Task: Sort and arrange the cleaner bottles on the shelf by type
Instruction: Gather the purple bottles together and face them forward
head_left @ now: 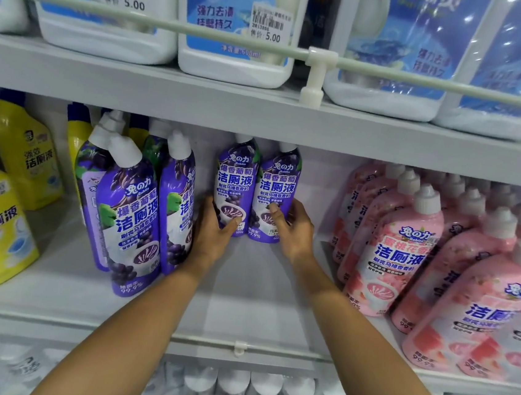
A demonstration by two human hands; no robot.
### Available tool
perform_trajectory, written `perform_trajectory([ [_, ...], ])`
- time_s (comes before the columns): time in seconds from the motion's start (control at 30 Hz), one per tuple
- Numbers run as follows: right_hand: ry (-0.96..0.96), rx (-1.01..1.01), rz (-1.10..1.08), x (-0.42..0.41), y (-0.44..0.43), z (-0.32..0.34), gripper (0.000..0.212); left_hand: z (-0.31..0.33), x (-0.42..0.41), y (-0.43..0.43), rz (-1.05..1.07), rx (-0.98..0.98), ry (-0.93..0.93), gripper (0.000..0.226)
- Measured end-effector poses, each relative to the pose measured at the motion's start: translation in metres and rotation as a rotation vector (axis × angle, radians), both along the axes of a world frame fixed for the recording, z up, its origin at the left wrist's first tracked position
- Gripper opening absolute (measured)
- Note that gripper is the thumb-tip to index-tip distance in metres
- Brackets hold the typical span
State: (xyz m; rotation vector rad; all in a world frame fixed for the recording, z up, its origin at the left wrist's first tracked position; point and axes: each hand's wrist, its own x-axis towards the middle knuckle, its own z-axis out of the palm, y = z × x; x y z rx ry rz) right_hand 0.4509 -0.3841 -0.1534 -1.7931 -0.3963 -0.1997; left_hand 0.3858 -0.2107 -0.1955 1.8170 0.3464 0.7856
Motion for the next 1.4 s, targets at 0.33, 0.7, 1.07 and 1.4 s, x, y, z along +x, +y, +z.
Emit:
perform_trajectory([
  [0.33, 0.082, -0.022, 0.053, -0.019, -0.003, 0.012, 0.04, 0.022, -0.022, -0.007, -0.089, -0.075, 0.107, 0.085],
  [0.7, 0.234, 0.17, 0.09, -0.095, -0.025, 0.031, 0.047, 0.068, -0.089, -0.041, -0.144, -0.366, 0.061, 0.058],
  [1.07, 0.308, 0.222, 0.259, -0.135, -0.025, 0.031, 0.063, 0.071, -0.175, -0.042, -0.047, -0.391, -0.02, 0.08],
  [1.4, 0.317, 0.169, 0.422, -0.14, 0.02, 0.065, 0.071, 0.119, -0.237, -0.02, 0.374, -0.194, -0.284, 0.036],
])
